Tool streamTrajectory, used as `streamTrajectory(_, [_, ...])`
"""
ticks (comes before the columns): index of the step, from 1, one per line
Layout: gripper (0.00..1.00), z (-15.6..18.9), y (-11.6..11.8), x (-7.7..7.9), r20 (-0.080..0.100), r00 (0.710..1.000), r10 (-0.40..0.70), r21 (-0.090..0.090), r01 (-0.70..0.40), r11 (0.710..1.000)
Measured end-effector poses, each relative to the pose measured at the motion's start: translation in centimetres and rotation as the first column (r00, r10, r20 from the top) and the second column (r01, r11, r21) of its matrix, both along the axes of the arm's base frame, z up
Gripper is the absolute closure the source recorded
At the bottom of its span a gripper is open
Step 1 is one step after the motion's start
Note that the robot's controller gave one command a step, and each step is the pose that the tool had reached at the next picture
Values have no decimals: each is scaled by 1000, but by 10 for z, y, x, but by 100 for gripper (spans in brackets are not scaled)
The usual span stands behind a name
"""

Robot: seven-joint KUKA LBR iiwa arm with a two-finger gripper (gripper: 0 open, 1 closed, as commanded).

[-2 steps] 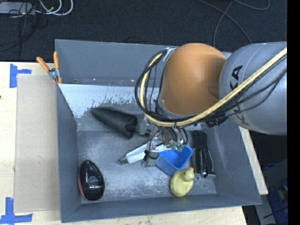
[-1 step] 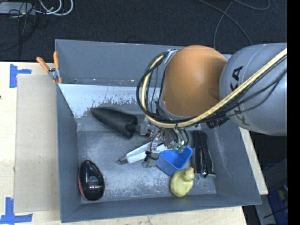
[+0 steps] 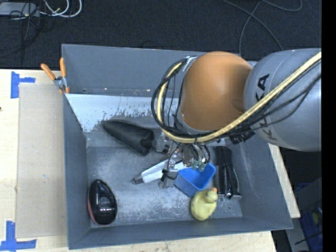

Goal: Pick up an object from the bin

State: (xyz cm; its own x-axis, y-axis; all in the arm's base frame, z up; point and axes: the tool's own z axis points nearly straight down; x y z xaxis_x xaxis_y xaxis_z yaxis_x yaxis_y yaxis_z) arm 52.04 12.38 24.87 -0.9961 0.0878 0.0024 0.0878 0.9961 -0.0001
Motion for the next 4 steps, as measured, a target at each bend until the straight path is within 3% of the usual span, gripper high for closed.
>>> streamTrajectory(1, [0,-12,14,3,0,998,-70,0,70,998])
streamTrajectory(2, [0,42,14,14,-4,998,-55,-1,55,998])
streamTrajectory(3, [0,13,-6,4,1,996,-86,0,86,996])
streamTrajectory(4, [0,1,1,6,-8,992,-129,-2,129,992])
